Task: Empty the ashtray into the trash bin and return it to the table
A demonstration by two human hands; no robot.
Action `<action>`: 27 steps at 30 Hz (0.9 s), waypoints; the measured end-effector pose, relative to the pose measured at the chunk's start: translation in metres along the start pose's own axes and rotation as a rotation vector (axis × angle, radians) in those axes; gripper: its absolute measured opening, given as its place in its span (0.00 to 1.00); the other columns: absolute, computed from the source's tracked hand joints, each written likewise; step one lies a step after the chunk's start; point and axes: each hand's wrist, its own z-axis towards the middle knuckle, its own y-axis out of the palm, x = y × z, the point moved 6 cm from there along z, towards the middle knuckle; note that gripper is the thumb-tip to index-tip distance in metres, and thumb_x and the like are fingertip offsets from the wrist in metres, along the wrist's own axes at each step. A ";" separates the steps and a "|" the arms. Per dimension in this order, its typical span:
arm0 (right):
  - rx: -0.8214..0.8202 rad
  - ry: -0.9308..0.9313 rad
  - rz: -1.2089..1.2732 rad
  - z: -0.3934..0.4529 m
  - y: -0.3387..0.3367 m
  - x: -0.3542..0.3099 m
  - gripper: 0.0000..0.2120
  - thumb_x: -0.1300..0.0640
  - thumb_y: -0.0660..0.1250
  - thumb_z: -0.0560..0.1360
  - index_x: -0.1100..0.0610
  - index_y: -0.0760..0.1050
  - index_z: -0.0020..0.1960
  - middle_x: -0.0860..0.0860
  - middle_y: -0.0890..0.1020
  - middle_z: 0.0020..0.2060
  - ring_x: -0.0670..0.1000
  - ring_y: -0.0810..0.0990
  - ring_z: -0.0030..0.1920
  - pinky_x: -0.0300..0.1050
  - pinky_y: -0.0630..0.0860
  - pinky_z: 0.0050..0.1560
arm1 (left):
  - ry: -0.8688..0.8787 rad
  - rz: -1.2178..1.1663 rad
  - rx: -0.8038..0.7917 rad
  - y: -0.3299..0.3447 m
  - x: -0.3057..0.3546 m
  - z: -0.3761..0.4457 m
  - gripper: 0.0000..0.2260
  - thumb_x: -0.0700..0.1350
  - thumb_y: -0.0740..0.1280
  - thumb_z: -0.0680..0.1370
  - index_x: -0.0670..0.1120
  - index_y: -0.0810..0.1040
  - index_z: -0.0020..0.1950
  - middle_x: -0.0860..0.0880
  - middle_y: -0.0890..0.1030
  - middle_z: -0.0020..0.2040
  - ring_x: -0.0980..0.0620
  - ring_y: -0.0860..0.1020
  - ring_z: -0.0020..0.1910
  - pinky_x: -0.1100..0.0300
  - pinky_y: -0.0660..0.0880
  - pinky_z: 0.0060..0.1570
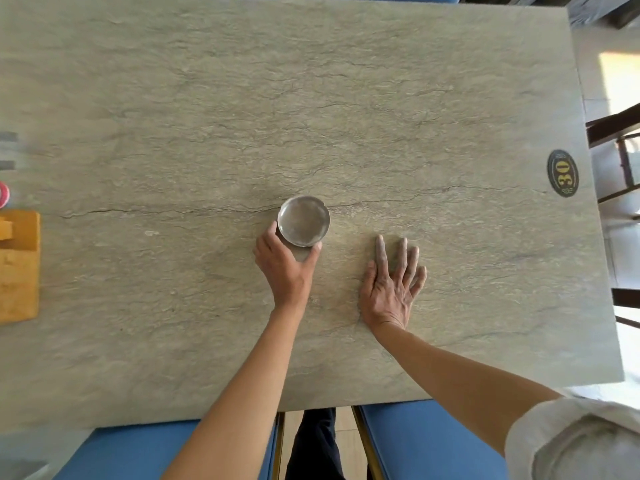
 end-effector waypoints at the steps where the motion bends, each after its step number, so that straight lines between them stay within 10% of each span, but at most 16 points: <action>1: -0.002 -0.001 0.002 0.000 0.000 0.000 0.26 0.43 0.45 0.86 0.35 0.45 0.84 0.48 0.42 0.86 0.53 0.35 0.85 0.62 0.36 0.83 | 0.007 0.001 0.006 0.002 0.002 0.007 0.38 0.60 0.76 0.66 0.42 0.69 0.69 0.45 0.73 0.63 0.45 0.70 0.63 0.54 0.63 0.65; 27: 0.040 -0.040 0.031 -0.001 -0.001 0.000 0.26 0.42 0.44 0.86 0.35 0.47 0.84 0.48 0.43 0.86 0.53 0.36 0.85 0.63 0.37 0.83 | 0.049 0.040 0.016 0.014 0.019 0.081 0.41 0.60 0.77 0.64 0.41 0.69 0.69 0.43 0.72 0.64 0.42 0.70 0.64 0.49 0.65 0.65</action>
